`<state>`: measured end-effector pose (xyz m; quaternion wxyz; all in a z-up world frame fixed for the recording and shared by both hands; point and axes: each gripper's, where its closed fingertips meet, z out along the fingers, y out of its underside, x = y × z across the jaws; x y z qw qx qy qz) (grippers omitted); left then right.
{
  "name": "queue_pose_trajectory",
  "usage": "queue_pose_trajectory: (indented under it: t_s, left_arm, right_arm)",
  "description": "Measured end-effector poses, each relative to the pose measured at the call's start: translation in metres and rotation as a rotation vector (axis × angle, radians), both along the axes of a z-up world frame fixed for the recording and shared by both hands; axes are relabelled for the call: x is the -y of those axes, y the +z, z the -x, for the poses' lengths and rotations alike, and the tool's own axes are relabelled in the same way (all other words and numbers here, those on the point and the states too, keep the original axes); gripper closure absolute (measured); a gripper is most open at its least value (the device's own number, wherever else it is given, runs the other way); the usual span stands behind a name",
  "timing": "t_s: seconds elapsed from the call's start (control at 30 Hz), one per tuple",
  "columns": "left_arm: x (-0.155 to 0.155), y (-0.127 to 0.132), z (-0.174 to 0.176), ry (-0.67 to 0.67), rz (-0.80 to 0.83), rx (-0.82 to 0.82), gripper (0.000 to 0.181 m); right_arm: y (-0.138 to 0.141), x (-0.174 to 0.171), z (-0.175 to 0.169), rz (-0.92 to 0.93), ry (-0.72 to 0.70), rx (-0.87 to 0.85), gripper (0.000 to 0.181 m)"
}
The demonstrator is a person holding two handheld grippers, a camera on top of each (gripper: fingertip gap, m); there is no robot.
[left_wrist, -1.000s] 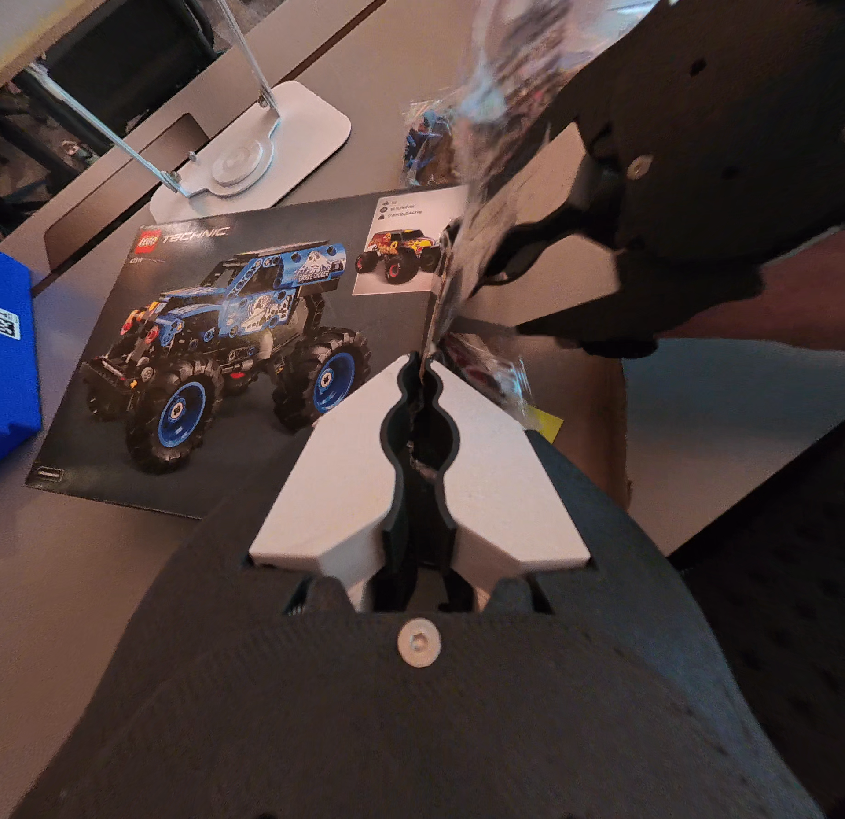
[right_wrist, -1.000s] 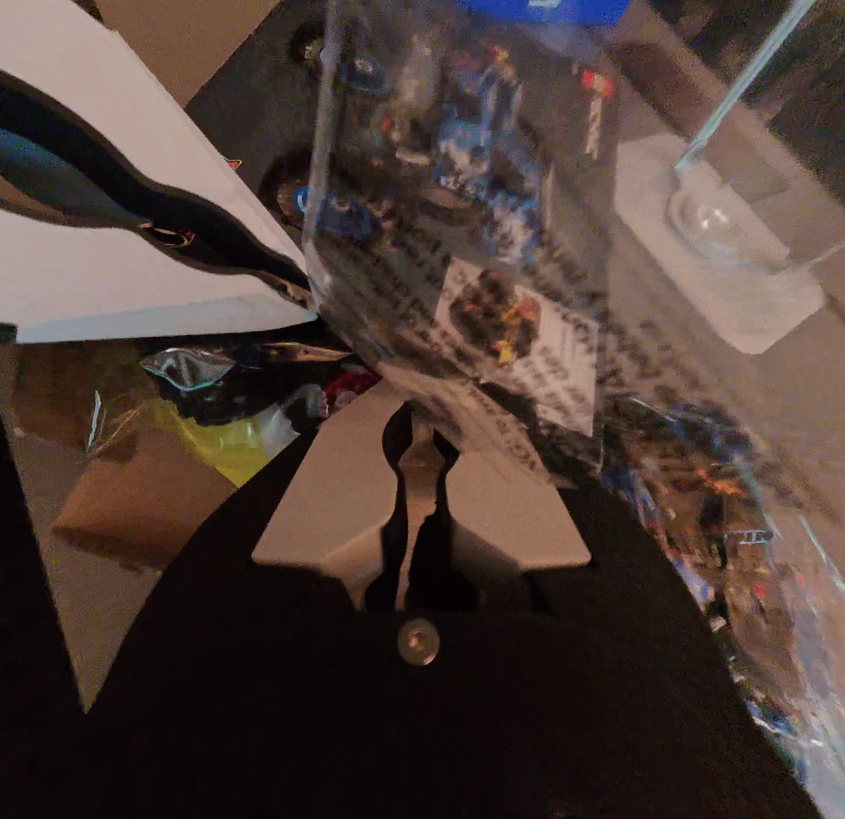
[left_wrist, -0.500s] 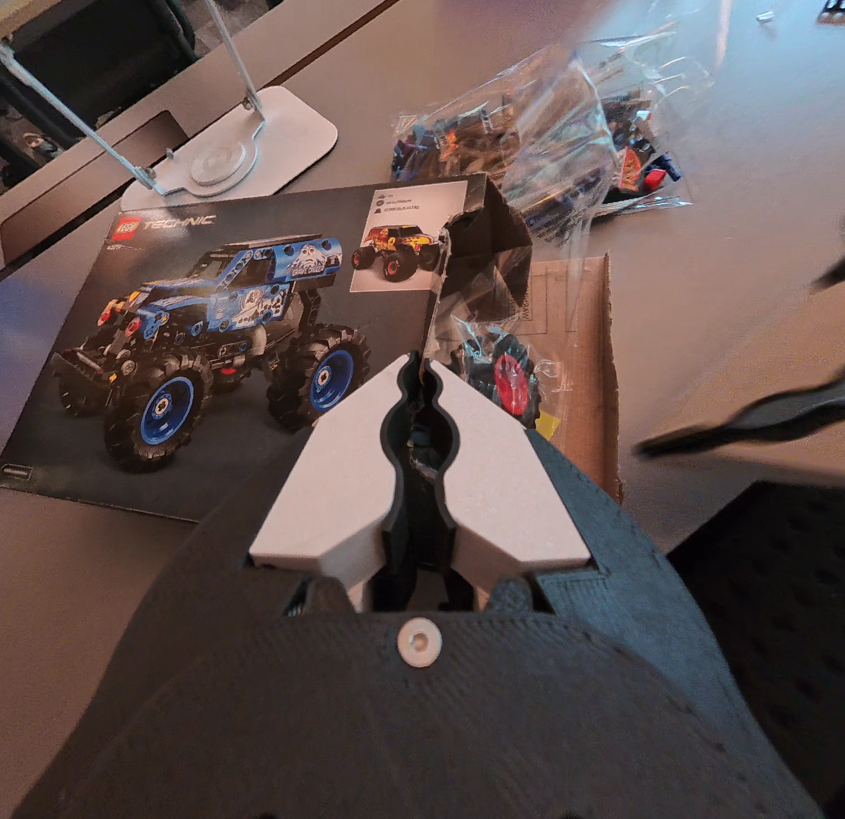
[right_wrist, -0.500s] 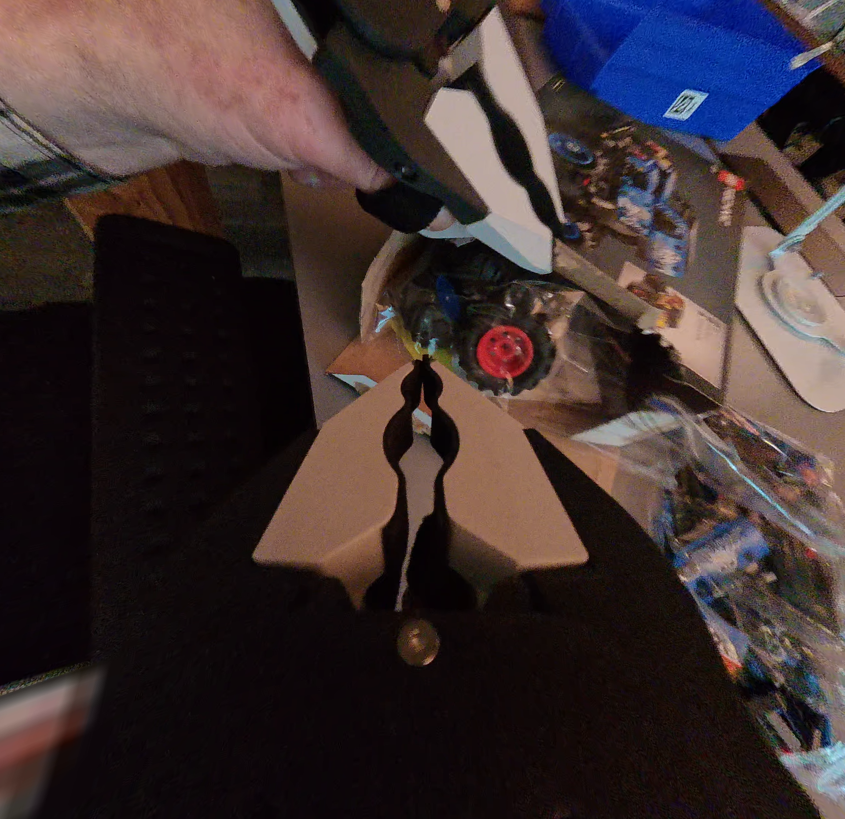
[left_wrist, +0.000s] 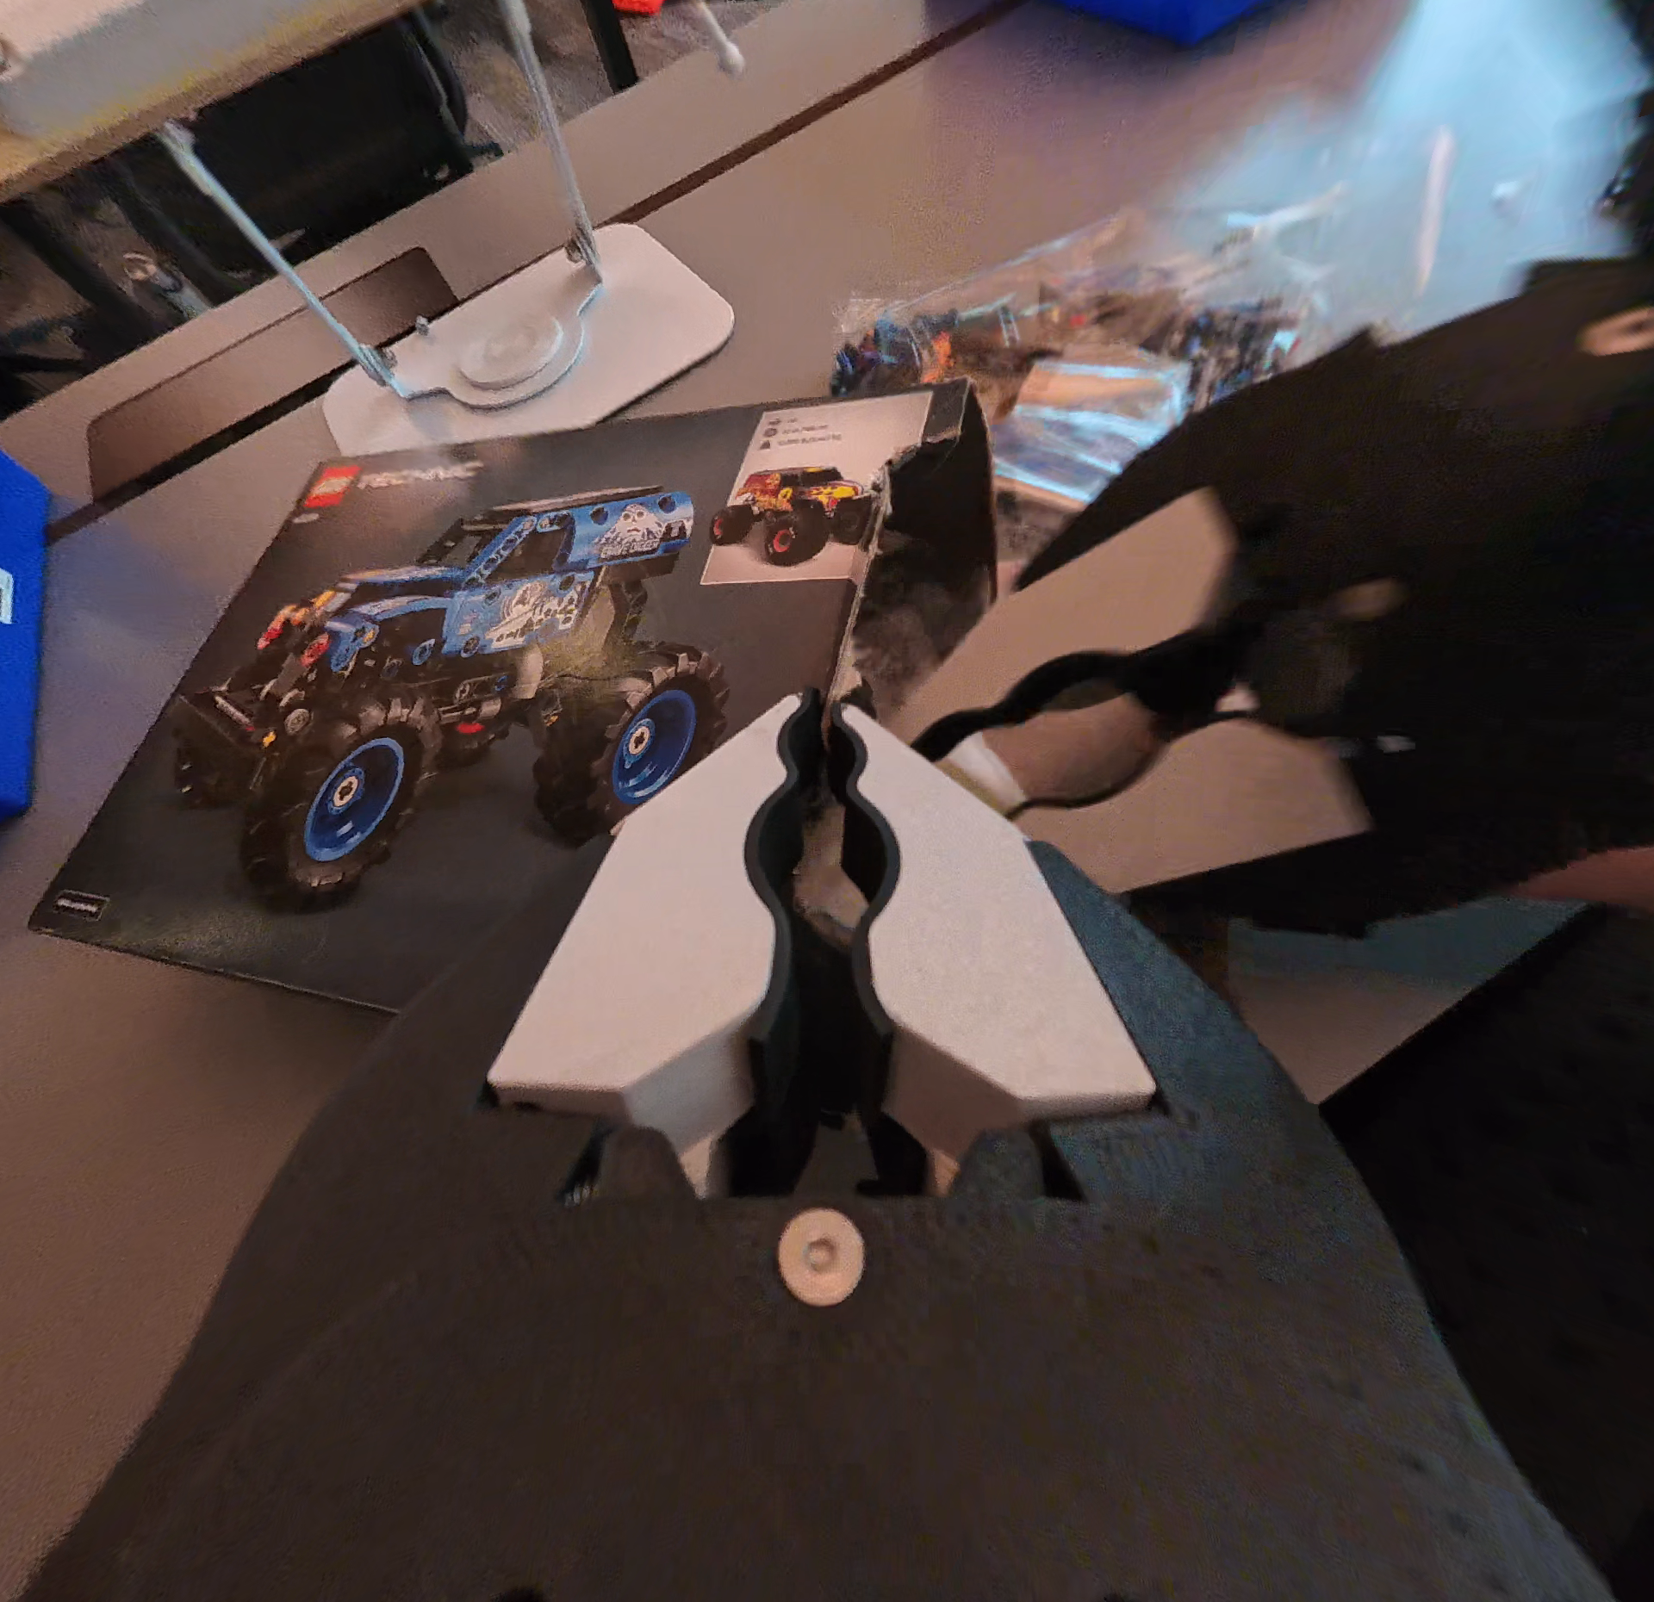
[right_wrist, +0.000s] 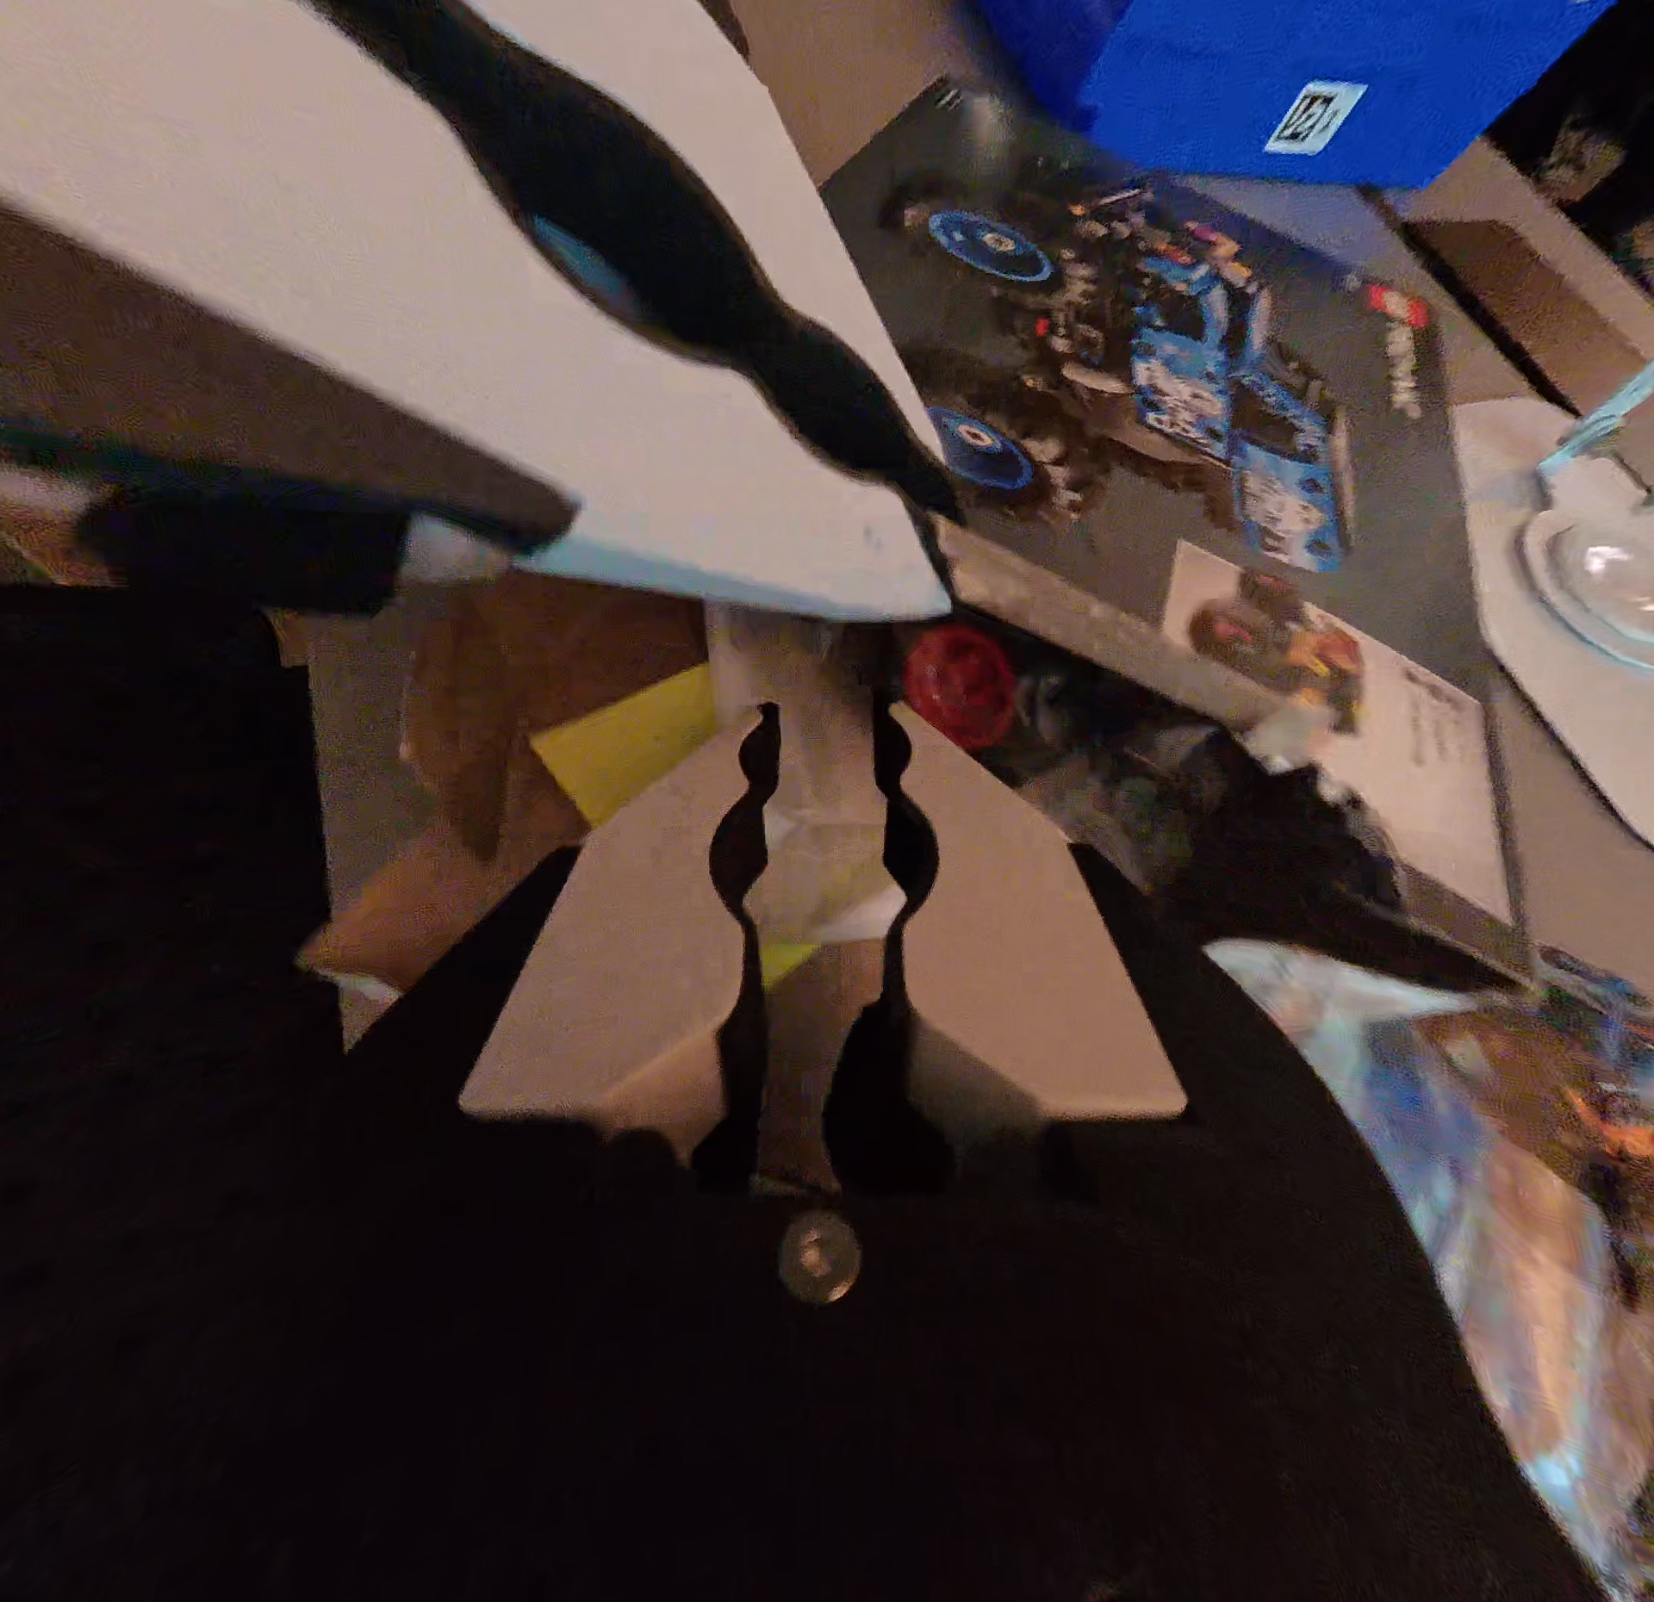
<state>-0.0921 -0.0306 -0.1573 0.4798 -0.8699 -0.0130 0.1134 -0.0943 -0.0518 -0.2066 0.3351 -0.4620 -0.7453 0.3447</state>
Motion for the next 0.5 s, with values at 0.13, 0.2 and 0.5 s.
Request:
queue_pose_trajectory:
  t_s: [0.13,0.2,0.5]
  left_arm:
    - [0.005,0.022,0.004,-0.011,-0.040,0.033,0.181]
    - [0.007,0.035,0.005,-0.017,-0.049,0.015,0.181]
    - [0.033,0.160,0.055,0.031,-0.212,0.039,0.181]
  right_arm:
    - [0.035,-0.008,-0.034,-0.215,-0.022,-0.149,0.168]
    - [0.059,-0.008,-0.047,-0.299,-0.022,-0.224,0.172]
    - [0.184,-0.008,-0.108,-0.145,-0.045,-0.555,0.166]
